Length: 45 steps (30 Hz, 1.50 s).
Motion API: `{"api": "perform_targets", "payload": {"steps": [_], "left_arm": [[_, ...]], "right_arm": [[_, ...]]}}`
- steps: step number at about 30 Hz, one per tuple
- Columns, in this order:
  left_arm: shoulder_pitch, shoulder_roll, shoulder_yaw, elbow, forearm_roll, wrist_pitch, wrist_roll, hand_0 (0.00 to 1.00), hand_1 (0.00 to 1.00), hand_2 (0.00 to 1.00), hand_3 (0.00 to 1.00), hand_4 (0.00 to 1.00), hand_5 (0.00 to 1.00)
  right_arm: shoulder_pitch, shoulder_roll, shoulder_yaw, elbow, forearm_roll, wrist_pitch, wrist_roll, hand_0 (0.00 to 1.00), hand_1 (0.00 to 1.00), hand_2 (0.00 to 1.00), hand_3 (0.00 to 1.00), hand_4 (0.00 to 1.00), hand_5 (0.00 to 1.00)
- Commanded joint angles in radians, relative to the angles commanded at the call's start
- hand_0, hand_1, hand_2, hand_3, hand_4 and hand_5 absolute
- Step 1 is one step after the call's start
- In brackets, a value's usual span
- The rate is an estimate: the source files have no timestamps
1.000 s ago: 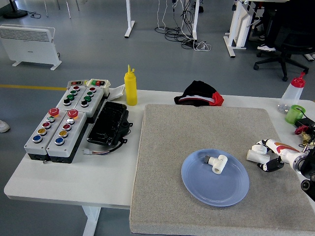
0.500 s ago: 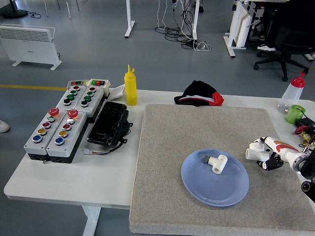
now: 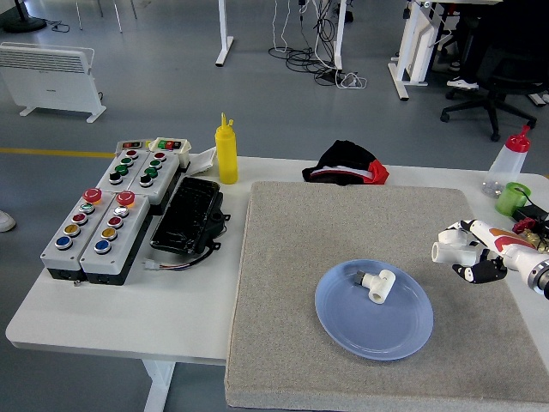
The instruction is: Pick pipe place plate twice
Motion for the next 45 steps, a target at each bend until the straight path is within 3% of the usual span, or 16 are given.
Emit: {"api": "perform_targets", "payload": {"steps": [3, 4, 7, 9, 10, 11, 15, 16, 21, 22, 27, 28, 33, 34, 40, 45], "left_arm": [[0.001, 0.0, -0.001, 0.0, 0.002, 0.0, 0.002, 0.579, 0.565, 0.564, 0.539, 0.442, 0.998], [0.001, 0.0, -0.001, 0.0, 0.002, 0.0, 0.002, 0.579, 0.565, 0.565, 0.539, 0.442, 0.998], [0.002, 0.0, -0.002, 0.0, 0.004, 0.0, 0.003, 0.579, 0.565, 0.565, 0.539, 0.442, 0.998], [0.002, 0.0, -0.002, 0.0, 0.005, -0.001, 0.004, 0.579, 0.565, 0.565, 0.539, 0.442, 0.998], [0.002, 0.0, -0.002, 0.0, 0.004, 0.0, 0.004, 0.58, 0.565, 0.565, 0.539, 0.443, 0.998], [0.002, 0.0, -0.002, 0.0, 0.003, 0.0, 0.003, 0.58, 0.565, 0.565, 0.539, 0.443, 0.998], [0.002, 0.0, -0.001, 0.0, 0.001, -0.001, 0.001, 0.58, 0.565, 0.565, 0.539, 0.443, 0.998], [0.002, 0.0, -0.001, 0.0, 0.001, 0.0, 0.001, 0.579, 0.565, 0.565, 0.539, 0.443, 0.998], [0.003, 0.0, 0.0, 0.0, 0.001, 0.0, 0.001, 0.579, 0.565, 0.565, 0.539, 0.443, 0.998], [0.003, 0.0, 0.0, 0.0, 0.001, 0.0, 0.001, 0.579, 0.565, 0.564, 0.539, 0.443, 0.998], [0.004, 0.0, -0.002, -0.001, 0.005, -0.001, 0.002, 0.579, 0.565, 0.564, 0.539, 0.443, 0.998], [0.004, 0.0, -0.003, -0.001, 0.005, -0.001, 0.002, 0.579, 0.565, 0.564, 0.539, 0.443, 0.998], [0.005, 0.0, -0.004, -0.001, 0.008, -0.001, 0.004, 0.579, 0.565, 0.564, 0.539, 0.443, 0.998], [0.005, 0.0, -0.005, -0.001, 0.009, -0.002, 0.004, 0.579, 0.565, 0.563, 0.539, 0.443, 0.998], [0.004, 0.0, -0.005, -0.001, 0.01, -0.002, 0.005, 0.579, 0.564, 0.563, 0.537, 0.442, 0.998], [0.004, 0.0, -0.006, -0.001, 0.009, -0.002, 0.005, 0.579, 0.564, 0.563, 0.537, 0.442, 0.998]], "right_arm": [[-0.006, -0.021, -0.024, 0.13, -0.003, 0.027, -0.031, 0.388, 0.448, 0.5, 0.57, 0.479, 0.174], [-0.007, -0.025, -0.03, 0.168, -0.004, 0.033, -0.039, 0.539, 0.541, 0.532, 0.592, 0.501, 0.202], [-0.01, -0.033, -0.061, 0.279, -0.019, 0.042, -0.059, 0.539, 0.541, 0.532, 0.592, 0.501, 0.202], [-0.01, -0.033, -0.075, 0.322, -0.028, 0.043, -0.065, 0.539, 0.541, 0.532, 0.592, 0.501, 0.202], [-0.01, -0.033, -0.083, 0.335, -0.032, 0.041, -0.066, 0.644, 0.601, 0.567, 0.621, 0.514, 0.225], [-0.009, -0.033, -0.089, 0.346, -0.035, 0.04, -0.067, 0.644, 0.601, 0.567, 0.621, 0.514, 0.225], [-0.002, -0.029, -0.125, 0.373, -0.046, 0.041, -0.065, 0.644, 0.601, 0.567, 0.621, 0.514, 0.225], [0.001, -0.025, -0.134, 0.374, -0.048, 0.041, -0.065, 0.744, 0.667, 0.642, 0.659, 0.542, 0.253], [0.01, -0.007, -0.166, 0.362, -0.058, 0.056, -0.072, 0.744, 0.667, 0.642, 0.659, 0.542, 0.253], [0.01, -0.006, -0.167, 0.362, -0.059, 0.057, -0.072, 0.829, 0.749, 0.79, 0.756, 0.604, 0.295], [0.011, 0.005, -0.178, 0.348, -0.078, 0.081, -0.071, 0.829, 0.749, 0.79, 0.756, 0.604, 0.295], [0.011, 0.005, -0.177, 0.349, -0.077, 0.089, -0.071, 0.932, 0.849, 0.962, 0.908, 0.753, 0.396], [0.007, 0.003, -0.167, 0.349, -0.079, 0.092, -0.053, 0.932, 0.849, 0.962, 0.908, 0.753, 0.396], [0.006, 0.002, -0.166, 0.35, -0.079, 0.092, -0.051, 0.998, 0.928, 0.998, 0.998, 0.827, 0.385], [0.004, -0.002, -0.148, 0.353, -0.069, 0.116, -0.055, 0.998, 0.934, 0.998, 0.998, 0.836, 0.386], [-0.008, -0.009, -0.104, 0.367, -0.064, 0.106, -0.049, 0.998, 0.934, 0.998, 0.998, 0.836, 0.386]]}}
